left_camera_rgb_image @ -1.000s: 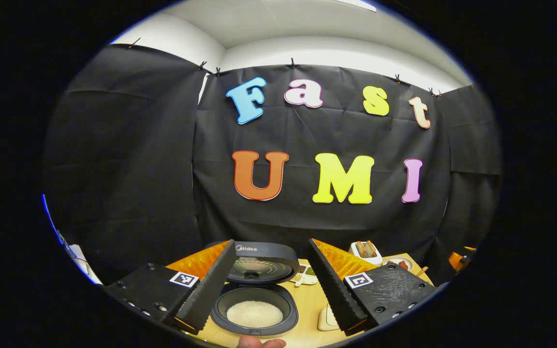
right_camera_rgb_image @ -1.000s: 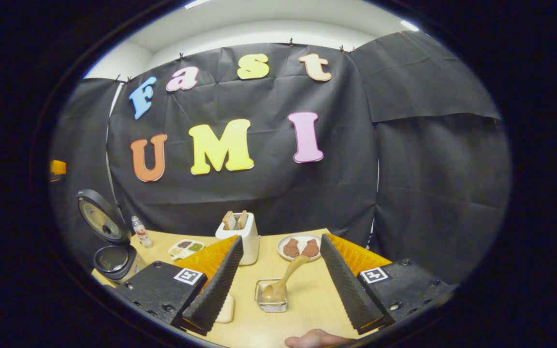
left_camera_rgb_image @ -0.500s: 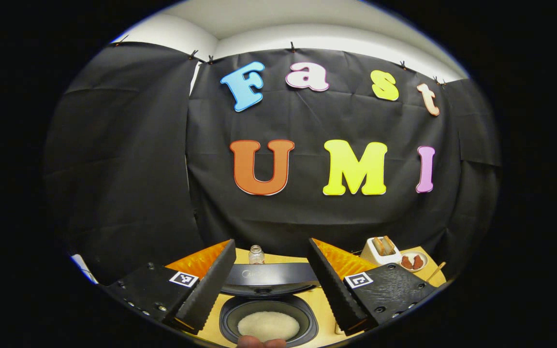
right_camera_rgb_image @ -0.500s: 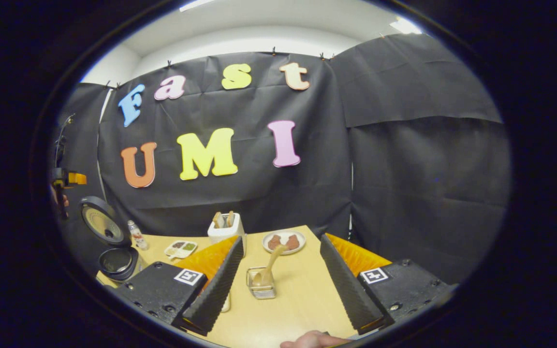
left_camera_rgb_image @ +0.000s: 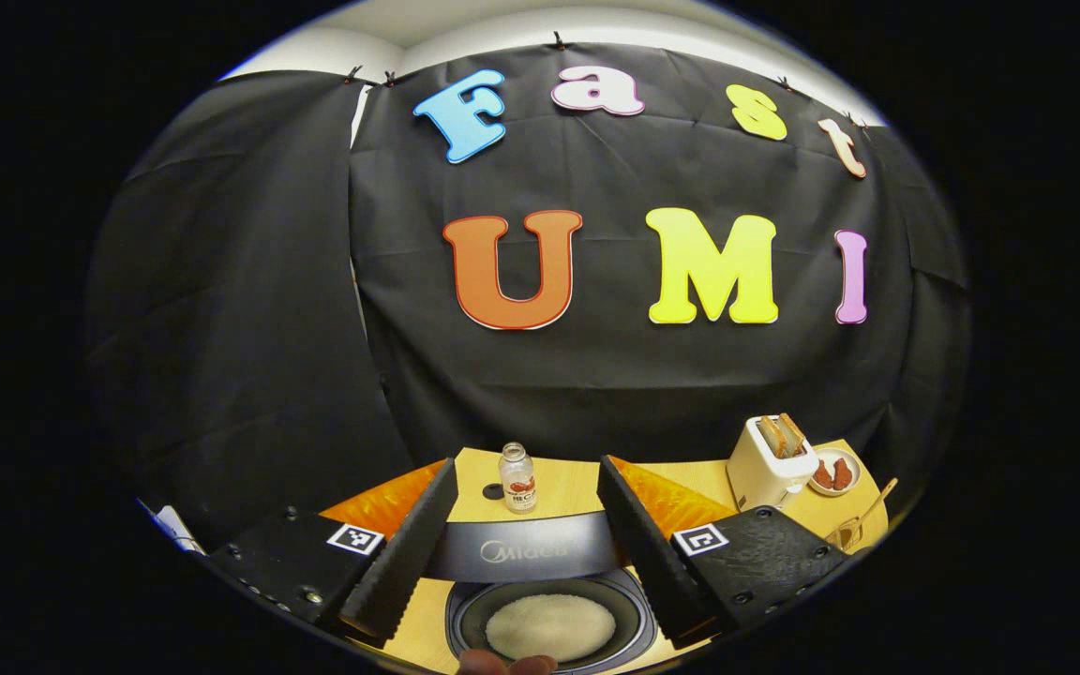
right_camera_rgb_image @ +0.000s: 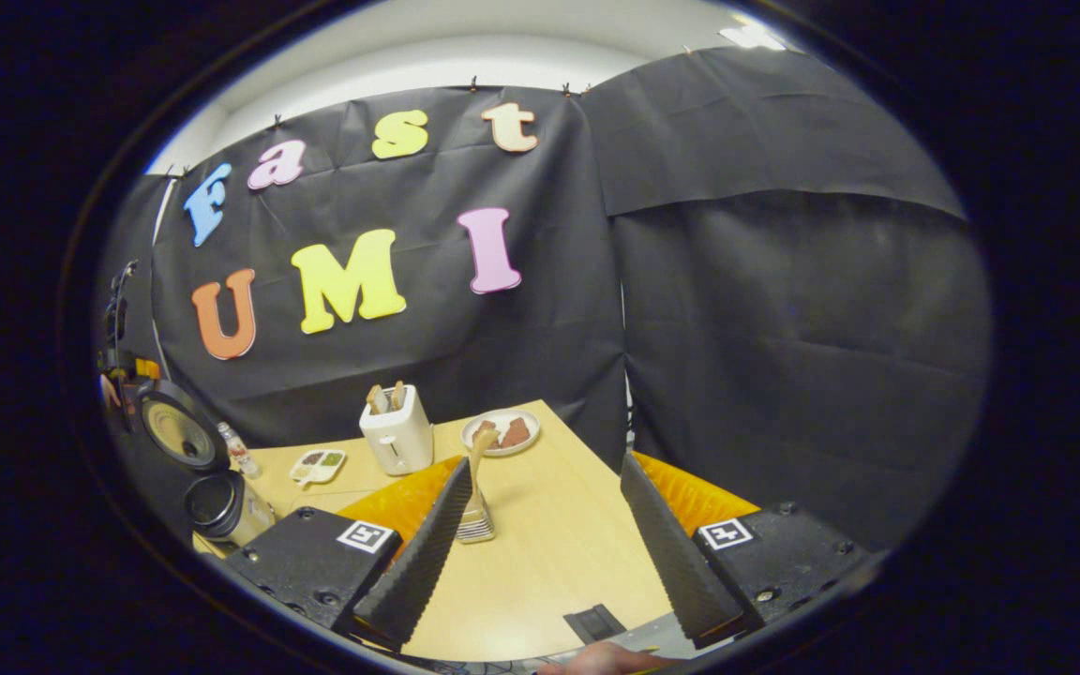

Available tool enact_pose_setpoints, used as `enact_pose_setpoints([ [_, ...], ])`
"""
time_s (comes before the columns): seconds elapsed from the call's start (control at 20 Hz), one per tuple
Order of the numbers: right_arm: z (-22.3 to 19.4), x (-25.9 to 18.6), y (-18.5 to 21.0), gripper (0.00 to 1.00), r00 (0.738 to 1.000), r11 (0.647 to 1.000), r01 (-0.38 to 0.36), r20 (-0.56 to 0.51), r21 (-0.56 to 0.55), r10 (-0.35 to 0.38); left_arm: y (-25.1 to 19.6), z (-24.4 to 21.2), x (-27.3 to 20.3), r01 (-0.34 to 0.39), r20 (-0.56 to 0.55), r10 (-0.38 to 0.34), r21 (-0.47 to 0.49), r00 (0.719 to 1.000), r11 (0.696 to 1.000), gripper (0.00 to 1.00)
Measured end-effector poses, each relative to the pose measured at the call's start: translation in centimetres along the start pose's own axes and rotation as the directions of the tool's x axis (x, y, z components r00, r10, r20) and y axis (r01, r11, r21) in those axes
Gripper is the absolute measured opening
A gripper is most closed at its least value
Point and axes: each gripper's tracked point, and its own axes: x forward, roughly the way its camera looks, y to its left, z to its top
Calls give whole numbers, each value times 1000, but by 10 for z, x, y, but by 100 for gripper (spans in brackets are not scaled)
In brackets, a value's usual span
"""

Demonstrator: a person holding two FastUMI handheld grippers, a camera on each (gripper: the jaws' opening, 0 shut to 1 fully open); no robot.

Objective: Close the left gripper, press the button to open the rice cooker; take a wooden spoon from the chopstick holder with the right hand, scoop a spoonful of rice and pour it into the rice cooker, then put the wooden spoon back into the chopstick holder.

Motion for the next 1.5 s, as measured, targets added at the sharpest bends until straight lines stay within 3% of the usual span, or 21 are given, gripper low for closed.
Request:
enact_pose_setpoints([
  [0.25,5,7,14,99,1000,1000,-30,2,-7,30,-4,-20,-17,22,-101,-28,-59,995,998,98],
  [0.45,14,21,40,100,995,995,-97,8,-19,97,-11,-47,-42,37,-189,-51,-77,981,996,98],
  [0.6,18,29,61,99,988,988,-151,15,-32,152,-23,-87,-66,64,-298,-93,-105,950,992,97],
  [0.8,20,40,85,100,977,974,-214,5,-69,215,-32,-129,-91,65,-367,-95,-95,926,993,97],
  [1.05,17,44,110,99,959,953,-284,-13,-105,284,-35,-151,-101,53,-392,-83,-87,916,995,97],
  [1.2,15,44,118,99,952,945,-306,-25,-113,305,-36,-172,-102,44,-433,-81,-94,898,995,100],
  [1.5,12,49,123,99,948,941,-319,-39,-111,317,-33,-217,-116,27,-522,-83,-114,849,993,96],
])
